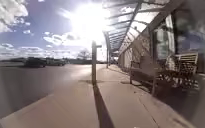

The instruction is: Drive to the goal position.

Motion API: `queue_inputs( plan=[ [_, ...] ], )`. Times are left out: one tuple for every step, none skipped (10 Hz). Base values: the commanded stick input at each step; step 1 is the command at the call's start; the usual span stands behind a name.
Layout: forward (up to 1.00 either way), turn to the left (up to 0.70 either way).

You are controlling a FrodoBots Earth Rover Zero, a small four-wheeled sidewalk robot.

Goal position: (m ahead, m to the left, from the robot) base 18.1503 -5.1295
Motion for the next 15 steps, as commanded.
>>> queue_inputs(
  plan=[
    [0.85, 0.00],
    [0.85, -0.19],
    [0.85, 0.00],
    [0.85, 0.00],
    [0.85, 0.00],
    [0.85, 0.00],
    [0.85, 0.00],
    [0.85, 0.00],
    [0.85, 0.00],
    [0.85, 0.00],
    [0.85, 0.00],
    [0.85, 0.00],
    [0.85, 0.00],
    [0.85, 0.00],
    [0.85, 0.00]
  ],
)
